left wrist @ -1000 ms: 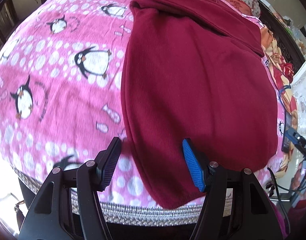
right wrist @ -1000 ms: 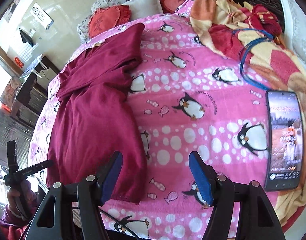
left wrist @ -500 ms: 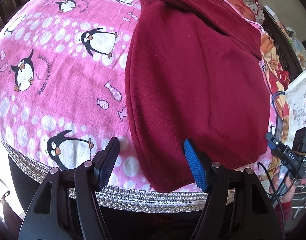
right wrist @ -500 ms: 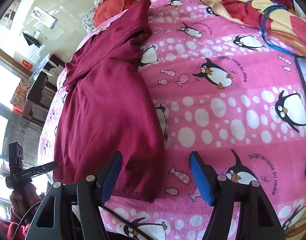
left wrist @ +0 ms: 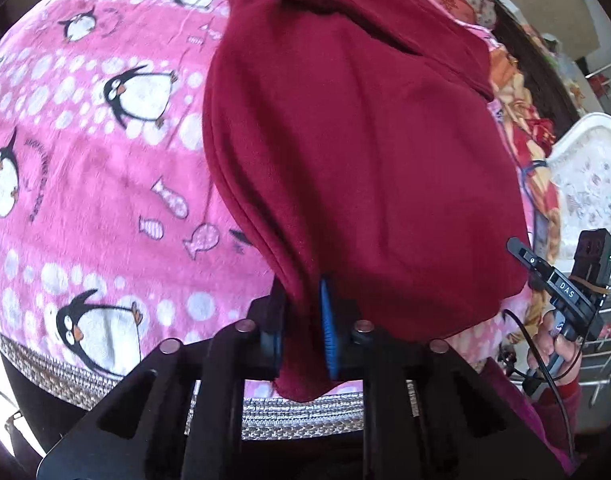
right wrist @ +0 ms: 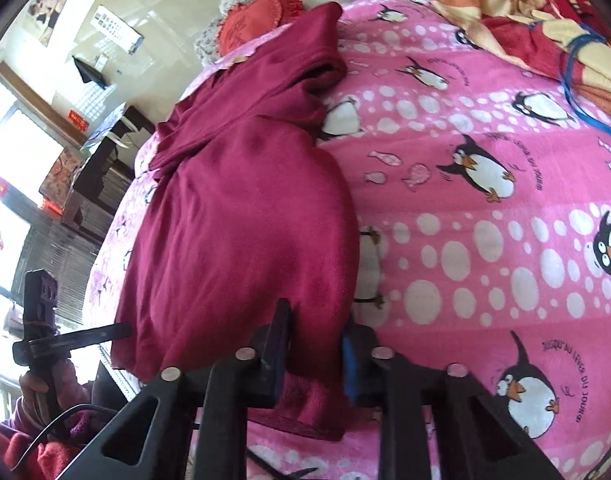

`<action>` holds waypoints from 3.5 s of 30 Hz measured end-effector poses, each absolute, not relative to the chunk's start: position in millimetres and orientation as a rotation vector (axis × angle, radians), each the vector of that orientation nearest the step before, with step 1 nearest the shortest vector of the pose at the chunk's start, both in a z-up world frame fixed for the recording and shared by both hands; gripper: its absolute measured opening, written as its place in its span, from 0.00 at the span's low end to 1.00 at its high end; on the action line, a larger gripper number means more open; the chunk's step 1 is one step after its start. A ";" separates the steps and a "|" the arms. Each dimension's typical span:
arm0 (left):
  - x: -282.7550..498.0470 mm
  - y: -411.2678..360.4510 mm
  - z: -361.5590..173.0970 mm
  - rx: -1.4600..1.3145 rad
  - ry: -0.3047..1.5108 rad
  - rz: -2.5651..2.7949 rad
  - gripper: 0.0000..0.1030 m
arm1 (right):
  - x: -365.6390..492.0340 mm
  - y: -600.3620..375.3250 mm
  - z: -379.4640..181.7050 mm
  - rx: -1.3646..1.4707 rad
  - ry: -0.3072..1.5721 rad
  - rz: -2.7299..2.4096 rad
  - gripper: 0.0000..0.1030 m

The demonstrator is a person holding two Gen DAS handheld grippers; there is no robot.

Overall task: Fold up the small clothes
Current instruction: 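Grasp the hem with both grippers and fold it toward the collar, then grasp the folded edge with both grippers, fold again and release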

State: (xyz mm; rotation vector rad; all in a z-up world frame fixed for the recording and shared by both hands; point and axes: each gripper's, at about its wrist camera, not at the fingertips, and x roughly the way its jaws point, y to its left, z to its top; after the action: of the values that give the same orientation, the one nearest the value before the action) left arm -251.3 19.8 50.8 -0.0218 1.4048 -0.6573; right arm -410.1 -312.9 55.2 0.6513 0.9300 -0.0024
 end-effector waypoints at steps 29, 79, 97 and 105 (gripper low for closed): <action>-114.1 3.5 157.1 -0.100 1.130 -0.808 0.06 | -291.2 -359.7 150.0 0.754 0.666 0.168 0.07; 47.7 -92.1 123.2 0.043 0.970 -0.685 0.07 | -116.4 -426.0 133.8 0.469 0.714 -0.217 0.11; 28.0 -91.9 136.9 0.140 0.873 -0.587 0.53 | -141.3 -391.7 145.3 0.400 0.758 -0.120 0.39; 28.9 -116.2 77.4 0.240 0.933 -0.498 0.53 | -110.9 -382.1 100.4 0.290 0.827 -0.181 0.35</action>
State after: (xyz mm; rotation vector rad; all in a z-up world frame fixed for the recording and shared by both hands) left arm 28.9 -116.2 77.4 0.2403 0.9332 -0.4984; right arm -110.9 -382.1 100.4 0.2898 0.8266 -0.1811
